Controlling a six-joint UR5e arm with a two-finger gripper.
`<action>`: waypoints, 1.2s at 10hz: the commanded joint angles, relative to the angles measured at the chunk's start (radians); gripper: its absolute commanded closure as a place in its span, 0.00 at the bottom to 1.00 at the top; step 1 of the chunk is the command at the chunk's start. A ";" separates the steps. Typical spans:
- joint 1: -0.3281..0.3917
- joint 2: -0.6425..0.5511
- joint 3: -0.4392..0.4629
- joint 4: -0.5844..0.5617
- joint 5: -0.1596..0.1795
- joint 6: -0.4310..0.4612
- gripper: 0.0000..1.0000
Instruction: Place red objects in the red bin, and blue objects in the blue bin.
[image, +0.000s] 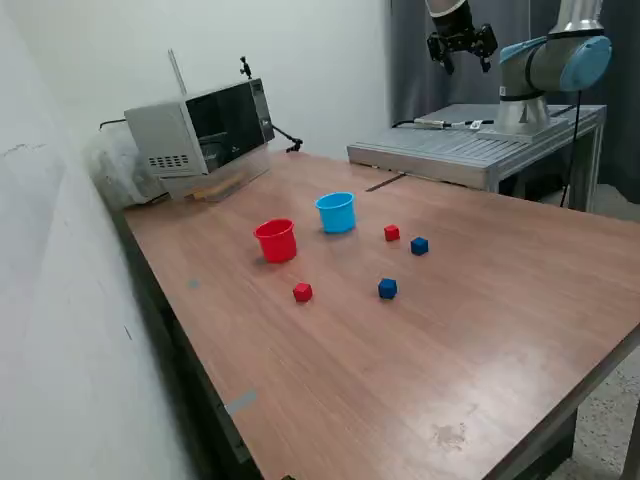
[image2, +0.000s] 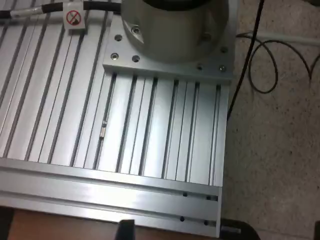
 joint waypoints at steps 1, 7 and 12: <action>0.008 0.000 -0.003 0.000 0.003 0.002 0.00; 0.011 0.006 -0.003 -0.148 0.041 0.000 0.00; -0.005 0.136 -0.081 -0.519 0.314 0.055 0.00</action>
